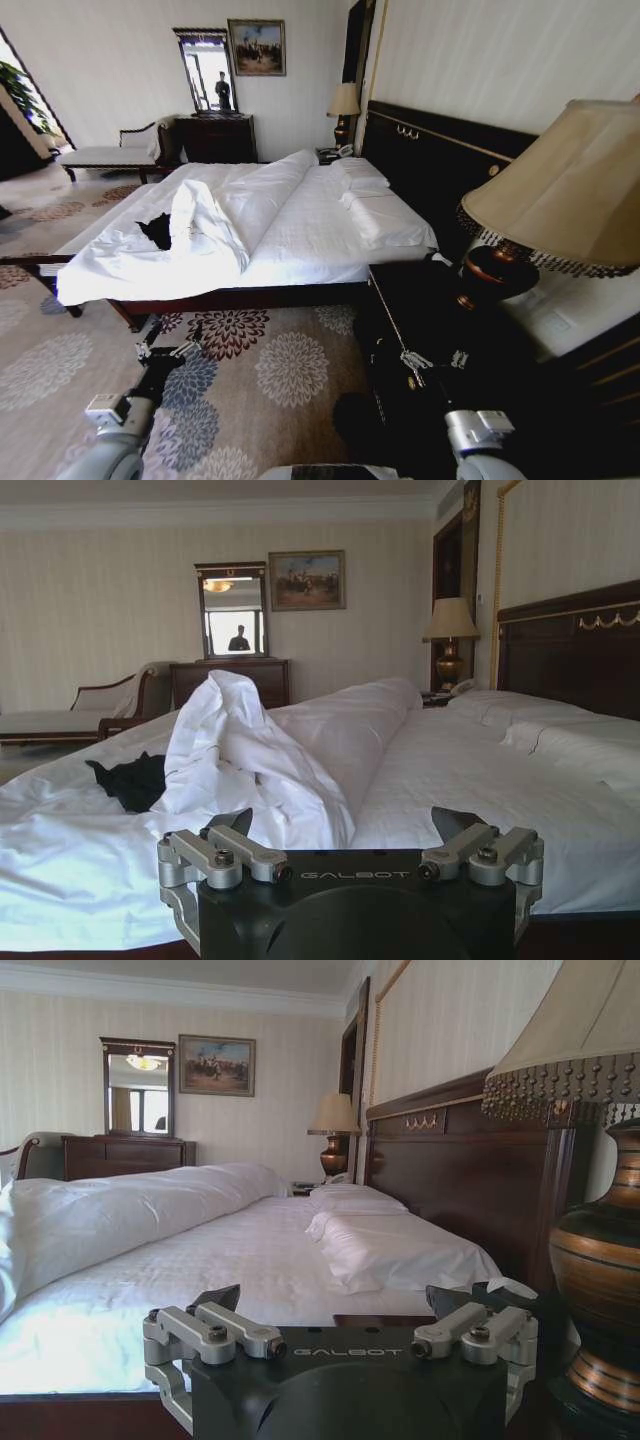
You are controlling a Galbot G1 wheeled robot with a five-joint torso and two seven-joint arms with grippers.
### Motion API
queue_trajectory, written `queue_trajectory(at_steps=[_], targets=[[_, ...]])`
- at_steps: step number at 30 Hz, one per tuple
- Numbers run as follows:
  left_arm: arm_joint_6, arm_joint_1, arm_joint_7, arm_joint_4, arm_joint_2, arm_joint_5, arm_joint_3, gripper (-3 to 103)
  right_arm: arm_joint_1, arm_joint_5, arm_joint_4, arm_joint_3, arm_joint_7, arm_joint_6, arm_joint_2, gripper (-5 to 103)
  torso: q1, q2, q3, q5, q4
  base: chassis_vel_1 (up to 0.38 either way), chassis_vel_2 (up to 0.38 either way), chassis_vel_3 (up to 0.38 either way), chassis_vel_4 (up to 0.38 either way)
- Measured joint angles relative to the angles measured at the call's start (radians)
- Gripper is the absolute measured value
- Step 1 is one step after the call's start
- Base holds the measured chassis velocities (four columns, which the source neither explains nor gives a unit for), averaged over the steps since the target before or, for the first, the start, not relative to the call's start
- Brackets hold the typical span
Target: Fold the clothes on the bed.
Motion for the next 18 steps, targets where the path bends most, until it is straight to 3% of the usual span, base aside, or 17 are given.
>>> queue_trajectory(at_steps=[18], targets=[[0.000, 0.000, 0.001, 0.002, 0.000, 0.000, 0.001, 100, 0.001, -0.006, -0.001, -0.002, -0.012, 0.002, 0.006, 100, 0.000, 0.000, 0.000, 0.0001, 0.0000, -0.061, 0.073, 0.080, -0.072]])
